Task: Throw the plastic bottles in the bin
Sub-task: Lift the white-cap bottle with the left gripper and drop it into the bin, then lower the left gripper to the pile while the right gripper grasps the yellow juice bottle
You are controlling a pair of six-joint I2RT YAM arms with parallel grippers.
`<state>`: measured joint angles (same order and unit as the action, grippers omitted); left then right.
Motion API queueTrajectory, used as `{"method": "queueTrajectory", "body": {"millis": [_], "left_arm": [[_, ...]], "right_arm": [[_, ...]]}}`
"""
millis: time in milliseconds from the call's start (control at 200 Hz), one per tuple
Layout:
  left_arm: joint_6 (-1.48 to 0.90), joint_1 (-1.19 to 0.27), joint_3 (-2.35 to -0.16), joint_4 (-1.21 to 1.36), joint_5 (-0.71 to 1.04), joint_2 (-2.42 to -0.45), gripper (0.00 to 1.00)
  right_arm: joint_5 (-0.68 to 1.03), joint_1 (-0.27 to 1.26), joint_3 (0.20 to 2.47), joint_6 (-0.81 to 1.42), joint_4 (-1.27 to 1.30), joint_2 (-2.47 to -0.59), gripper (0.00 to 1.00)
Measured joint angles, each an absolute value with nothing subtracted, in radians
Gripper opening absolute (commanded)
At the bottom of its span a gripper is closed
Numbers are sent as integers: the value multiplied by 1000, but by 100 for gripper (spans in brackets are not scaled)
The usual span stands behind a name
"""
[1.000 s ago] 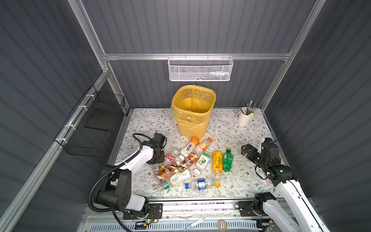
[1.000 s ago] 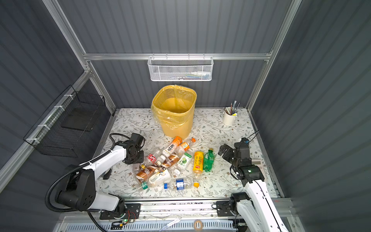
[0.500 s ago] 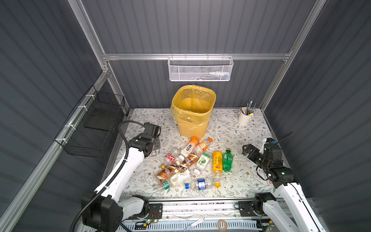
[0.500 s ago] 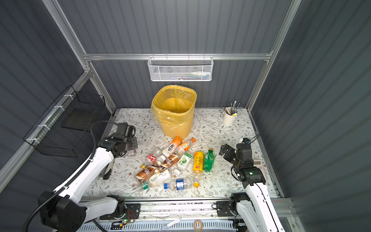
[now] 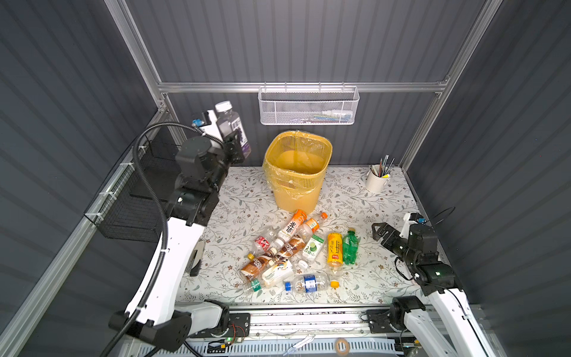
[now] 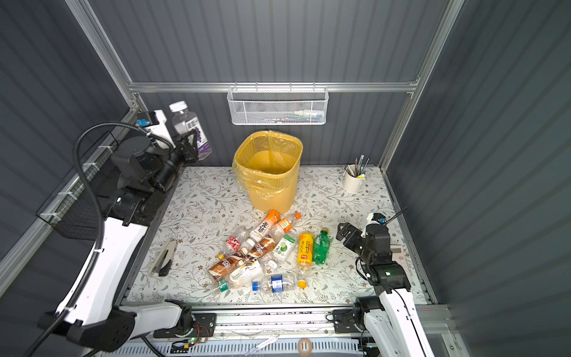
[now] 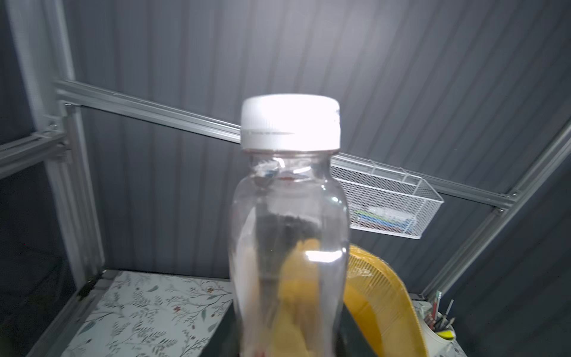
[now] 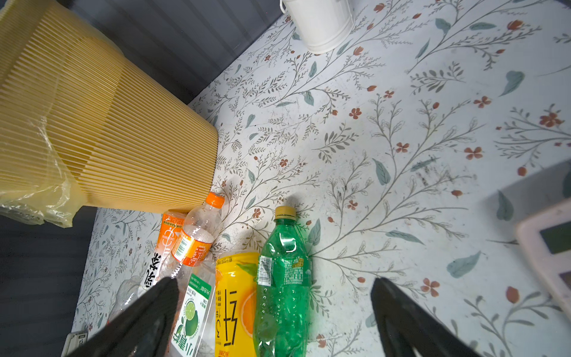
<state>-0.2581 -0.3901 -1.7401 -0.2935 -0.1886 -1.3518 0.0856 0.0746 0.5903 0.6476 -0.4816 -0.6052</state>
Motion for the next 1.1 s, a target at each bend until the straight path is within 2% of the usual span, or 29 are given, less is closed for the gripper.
{"method": "queueTrajectory", "body": {"millis": [45,175,220,275,380,710,1096], "left_arm": [[-246,-434,-1794,-293,-167,-1425,41],[-231,-514,-1995,-411,-116,-1665,68],[-215,-523,-2072,-469,-107,-1739,87],[-217,-522,-2125,-519,-108,-1792,99],[-209,-516,-2099,-549,-121,-1768,100],[-209,-514,-1801,-439,-188,-1380,100],[-242,-514,-1316,-474,-276,-1147,100]], "right_arm": [[96,75,590,648,-480,-612,98],[122,75,590,648,-480,-637,99],[130,75,590,650,-484,-639,99],[133,75,590,653,-487,-632,99],[133,75,590,659,-487,-604,99],[136,75,597,674,-525,-628,98],[142,136,577,738,-563,-631,95]]}}
